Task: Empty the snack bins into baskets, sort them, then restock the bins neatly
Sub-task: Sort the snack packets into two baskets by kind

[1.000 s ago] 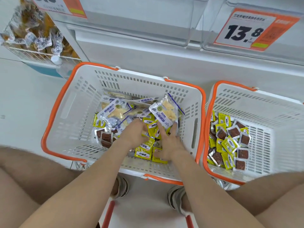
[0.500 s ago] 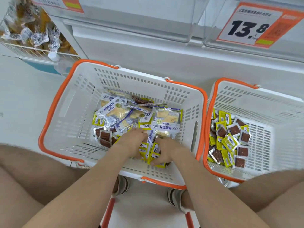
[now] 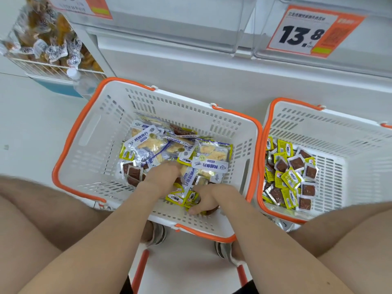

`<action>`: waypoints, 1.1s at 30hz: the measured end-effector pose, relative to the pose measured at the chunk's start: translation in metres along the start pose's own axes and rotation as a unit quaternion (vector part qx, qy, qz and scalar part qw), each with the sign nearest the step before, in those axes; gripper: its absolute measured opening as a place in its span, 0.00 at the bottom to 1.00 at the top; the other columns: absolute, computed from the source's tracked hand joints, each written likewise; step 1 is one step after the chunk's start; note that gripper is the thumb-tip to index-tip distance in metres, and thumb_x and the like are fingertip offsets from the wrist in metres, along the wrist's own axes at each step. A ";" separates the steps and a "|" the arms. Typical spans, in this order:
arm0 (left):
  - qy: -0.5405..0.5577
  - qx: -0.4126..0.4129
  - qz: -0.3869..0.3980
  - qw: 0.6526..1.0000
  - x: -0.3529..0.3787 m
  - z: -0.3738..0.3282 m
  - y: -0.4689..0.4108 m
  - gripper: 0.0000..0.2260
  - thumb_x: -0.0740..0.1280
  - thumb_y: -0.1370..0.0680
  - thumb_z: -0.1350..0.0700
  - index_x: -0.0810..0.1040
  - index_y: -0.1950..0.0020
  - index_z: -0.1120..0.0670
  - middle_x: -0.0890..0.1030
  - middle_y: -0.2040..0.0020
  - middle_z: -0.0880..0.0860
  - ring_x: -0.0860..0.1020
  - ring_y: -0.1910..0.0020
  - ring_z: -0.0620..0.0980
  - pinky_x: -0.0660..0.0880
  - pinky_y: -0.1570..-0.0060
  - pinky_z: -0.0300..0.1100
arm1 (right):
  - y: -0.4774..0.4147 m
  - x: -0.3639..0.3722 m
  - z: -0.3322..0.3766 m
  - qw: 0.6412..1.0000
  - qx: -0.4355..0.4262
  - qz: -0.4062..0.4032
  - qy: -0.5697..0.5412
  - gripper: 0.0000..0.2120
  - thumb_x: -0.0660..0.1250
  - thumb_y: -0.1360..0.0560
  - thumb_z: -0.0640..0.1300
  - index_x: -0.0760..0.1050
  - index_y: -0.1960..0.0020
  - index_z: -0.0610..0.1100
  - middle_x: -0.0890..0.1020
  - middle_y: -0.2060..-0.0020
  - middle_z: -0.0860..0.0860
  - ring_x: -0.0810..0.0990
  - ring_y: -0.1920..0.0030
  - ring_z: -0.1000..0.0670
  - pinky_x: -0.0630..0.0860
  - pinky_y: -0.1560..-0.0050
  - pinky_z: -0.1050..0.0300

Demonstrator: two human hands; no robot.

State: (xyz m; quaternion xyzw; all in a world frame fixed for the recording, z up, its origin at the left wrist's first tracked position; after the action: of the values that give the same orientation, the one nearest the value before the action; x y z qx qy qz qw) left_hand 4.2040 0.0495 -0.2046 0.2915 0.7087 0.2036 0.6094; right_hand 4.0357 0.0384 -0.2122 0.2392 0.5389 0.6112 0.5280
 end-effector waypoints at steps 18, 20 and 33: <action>0.116 0.010 0.165 0.979 0.011 0.007 0.021 0.18 0.77 0.24 0.46 0.79 0.38 0.51 0.80 0.47 0.52 0.80 0.49 0.54 0.80 0.46 0.53 | 0.002 0.019 0.022 0.998 -0.028 0.008 -0.051 0.40 0.69 0.20 0.53 0.52 0.15 0.53 0.57 0.17 0.49 0.60 0.19 0.43 0.63 0.22 0.45; 0.105 0.026 0.179 0.978 0.013 0.007 0.020 0.18 0.74 0.21 0.50 0.78 0.33 0.49 0.79 0.40 0.52 0.79 0.44 0.54 0.78 0.42 0.53 | -0.001 0.021 0.024 0.996 -0.026 0.027 -0.078 0.44 0.72 0.22 0.51 0.49 0.15 0.56 0.55 0.16 0.50 0.57 0.18 0.43 0.62 0.22 0.44; 0.060 -0.045 0.161 0.984 0.028 0.021 0.024 0.13 0.70 0.22 0.62 0.77 0.38 0.55 0.80 0.43 0.58 0.81 0.48 0.57 0.81 0.46 0.53 | -0.012 0.036 0.027 0.998 -0.053 0.011 -0.035 0.49 0.76 0.24 0.54 0.48 0.15 0.52 0.58 0.17 0.48 0.65 0.21 0.43 0.70 0.25 0.45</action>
State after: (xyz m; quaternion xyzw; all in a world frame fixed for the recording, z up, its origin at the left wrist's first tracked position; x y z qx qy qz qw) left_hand 4.2263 0.0846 -0.2140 0.3616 0.6779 0.3477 0.5374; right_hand 4.0523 0.0801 -0.2247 0.2384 0.4840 0.6362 0.5515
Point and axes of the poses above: each hand's wrist, its own y-axis away from the middle knuckle, its own x-axis out of the palm, z = x × y, the point moved 4 cm from there along -y, towards the middle knuckle
